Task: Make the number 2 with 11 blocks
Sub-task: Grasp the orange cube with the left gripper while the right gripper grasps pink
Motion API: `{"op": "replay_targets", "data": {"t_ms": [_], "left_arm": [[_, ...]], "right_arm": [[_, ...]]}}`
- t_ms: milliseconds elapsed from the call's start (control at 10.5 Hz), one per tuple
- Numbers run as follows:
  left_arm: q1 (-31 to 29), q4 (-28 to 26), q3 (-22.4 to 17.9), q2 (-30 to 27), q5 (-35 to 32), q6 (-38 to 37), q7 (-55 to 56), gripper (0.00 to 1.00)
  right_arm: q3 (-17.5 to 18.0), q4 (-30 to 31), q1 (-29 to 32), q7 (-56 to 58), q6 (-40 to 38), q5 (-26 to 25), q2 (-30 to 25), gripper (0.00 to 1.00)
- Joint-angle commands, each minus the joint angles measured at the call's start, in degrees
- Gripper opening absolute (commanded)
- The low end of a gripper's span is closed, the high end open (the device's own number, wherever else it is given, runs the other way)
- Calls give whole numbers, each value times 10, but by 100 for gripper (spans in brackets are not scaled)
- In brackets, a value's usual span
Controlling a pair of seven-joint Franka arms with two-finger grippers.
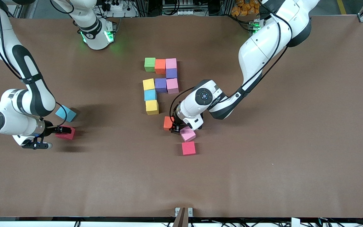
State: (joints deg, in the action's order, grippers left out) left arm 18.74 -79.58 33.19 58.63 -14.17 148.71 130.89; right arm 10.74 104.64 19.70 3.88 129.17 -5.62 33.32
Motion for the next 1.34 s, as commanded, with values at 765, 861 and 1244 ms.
{"op": "replay_targets", "data": {"t_ms": [765,861,1244], "left_arm": [[8,-111,8,-61,31,-18,60,0],[6,-137,8,-75,31,-18,66,0],[9,-138,9,-75,31,-18,91,0]], "right_arm": [[9,8,3,-10,6,-5,-4,100],[9,8,3,-10,6,-6,-4,100],[9,8,3,-10,5,-5,-4,100]]}}
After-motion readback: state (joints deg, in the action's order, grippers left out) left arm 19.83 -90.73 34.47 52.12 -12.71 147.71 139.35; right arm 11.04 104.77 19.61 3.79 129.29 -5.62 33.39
